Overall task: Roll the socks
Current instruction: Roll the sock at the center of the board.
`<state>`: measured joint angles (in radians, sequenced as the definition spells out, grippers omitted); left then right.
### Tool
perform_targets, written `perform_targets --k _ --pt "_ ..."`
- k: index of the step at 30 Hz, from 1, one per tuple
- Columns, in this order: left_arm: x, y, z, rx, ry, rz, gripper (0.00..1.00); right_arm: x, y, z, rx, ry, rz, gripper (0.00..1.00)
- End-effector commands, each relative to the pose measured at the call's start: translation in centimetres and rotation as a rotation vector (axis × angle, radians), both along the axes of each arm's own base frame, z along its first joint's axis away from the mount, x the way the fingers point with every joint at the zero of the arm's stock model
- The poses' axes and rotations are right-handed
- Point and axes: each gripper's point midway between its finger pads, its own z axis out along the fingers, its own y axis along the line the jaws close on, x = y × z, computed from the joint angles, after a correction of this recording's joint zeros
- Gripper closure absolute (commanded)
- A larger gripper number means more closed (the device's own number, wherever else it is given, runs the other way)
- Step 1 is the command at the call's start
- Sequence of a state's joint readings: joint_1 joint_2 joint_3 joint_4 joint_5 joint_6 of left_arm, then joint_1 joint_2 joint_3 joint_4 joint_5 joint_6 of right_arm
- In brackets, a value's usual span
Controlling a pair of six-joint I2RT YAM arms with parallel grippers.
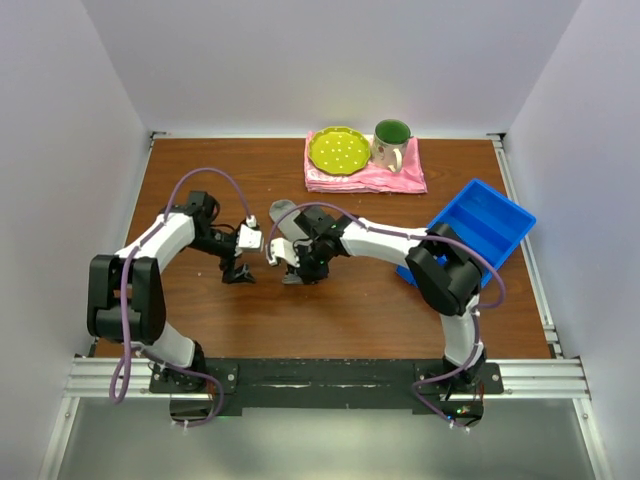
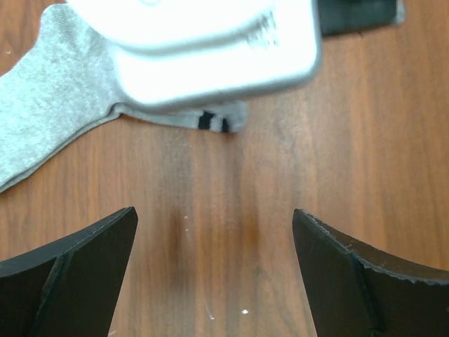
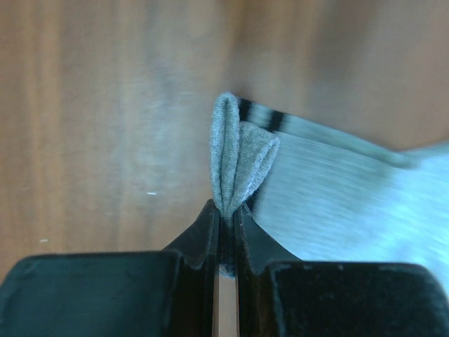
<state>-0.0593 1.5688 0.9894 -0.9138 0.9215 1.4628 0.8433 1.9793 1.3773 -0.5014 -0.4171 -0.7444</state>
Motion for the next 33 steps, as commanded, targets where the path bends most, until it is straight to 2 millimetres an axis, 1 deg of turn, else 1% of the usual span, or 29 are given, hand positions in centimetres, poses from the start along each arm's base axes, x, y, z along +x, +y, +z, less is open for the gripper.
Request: perform_targets --k 1,3,7,8,10,11,12,13,14,15,17,18,20,21,22,26,28,29,33 --pt "1.5 -0.1 1.2 -0.016 -0.182 -0.024 0.03 -2.3 0.2 0.2 0.0 0.129 0.043 1.0" --pt "1.5 -0.3 1.1 -0.022 -0.197 -0.029 0.03 -2.6 0.3 0.3 0.007 0.169 0.047 1.0" --pt "1.0 -0.5 0.6 -0.018 -0.221 -0.048 0.03 -3.2 0.3 -0.1 0.007 0.267 0.049 1.0" --pt "0.5 -0.5 -0.1 -0.001 -0.228 -0.066 0.04 -3.1 0.4 -0.4 0.006 0.286 0.045 1.0" --pt "0.2 -0.6 -0.5 0.018 -0.256 -0.078 0.04 -3.3 0.1 -0.5 0.005 0.342 0.037 1.0" --pt "-0.2 -0.8 -1.2 0.036 -0.266 -0.084 0.04 -3.1 0.3 -0.8 0.004 0.358 0.035 1.0" --pt "-0.3 -0.9 -1.5 0.043 -0.276 -0.087 0.04 -2.9 -0.2 -0.9 -0.003 0.382 0.022 1.0" --pt "-0.3 -1.0 -1.5 0.047 -0.295 -0.09 0.04 -2.9 -0.1 -0.9 -0.001 0.395 0.021 1.0" --pt "-0.6 -1.1 -1.9 0.05 -0.299 -0.093 0.04 -2.6 0.2 -0.6 0.015 0.407 0.022 1.0" --pt "-0.5 -1.2 -1.8 0.05 -0.306 -0.094 0.04 -2.5 -0.2 -0.9 0.008 0.432 0.009 1.0" --pt "-0.4 -1.4 -1.7 0.04 -0.314 -0.08 0.04 -2.1 0.0 -0.7 0.023 0.448 0.008 1.0" --pt "-0.3 -1.3 -1.8 0.041 -0.316 -0.078 0.05 -2.1 -0.2 -1.0 0.015 0.465 0.001 1.0" --pt "-0.5 -1.5 -2.0 0.031 -0.323 -0.081 0.05 -1.6 0.0 -0.9 0.022 0.469 -0.007 1.0" --pt "-0.5 -1.6 -2.0 0.025 -0.322 -0.078 0.05 -1.4 -0.3 -1.3 0.015 0.482 -0.015 1.0" --pt "-0.4 -1.9 -2.0 0.019 -0.332 -0.086 0.05 -1.2 0.0 -1.1 0.023 0.481 -0.015 1.0" --pt "-0.5 -2.9 -2.4 0.039 -0.366 -0.106 0.05 -0.9 0.0 -1.7 0.012 0.511 -0.026 1.0" --pt "-1.1 -3.8 -2.7 0.049 -0.397 -0.138 0.05 -0.6 0.1 -1.9 0.017 0.527 -0.034 1.0" --pt "-1.2 -3.9 -3.0 0.067 -0.405 -0.144 0.06 -0.4 0.1 -1.9 0.019 0.532 -0.04 1.0" --pt "-1.5 -4.9 -3.2 0.064 -0.418 -0.168 0.08 0.1 0.1 -2.3 0.023 0.554 -0.058 1.0"
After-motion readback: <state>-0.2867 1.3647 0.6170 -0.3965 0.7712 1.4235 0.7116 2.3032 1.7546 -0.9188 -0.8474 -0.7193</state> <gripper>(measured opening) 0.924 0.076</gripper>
